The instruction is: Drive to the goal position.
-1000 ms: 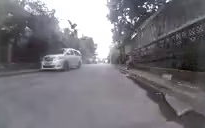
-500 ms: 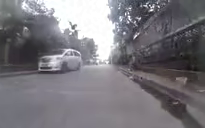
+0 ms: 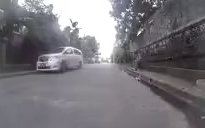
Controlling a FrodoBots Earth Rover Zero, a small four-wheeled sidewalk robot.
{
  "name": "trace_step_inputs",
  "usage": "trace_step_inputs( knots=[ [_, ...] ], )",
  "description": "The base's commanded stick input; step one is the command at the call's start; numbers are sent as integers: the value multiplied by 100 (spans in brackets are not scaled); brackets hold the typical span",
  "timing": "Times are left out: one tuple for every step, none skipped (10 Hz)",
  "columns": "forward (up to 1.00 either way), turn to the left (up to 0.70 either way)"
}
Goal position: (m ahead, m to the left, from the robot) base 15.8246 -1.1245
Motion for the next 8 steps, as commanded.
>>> trace_step_inputs(
  knots=[
    [100, 0],
    [100, 0],
    [100, 0],
    [100, 0],
    [100, 0],
    [100, 0],
    [100, 0],
    [100, 0]
  ],
)
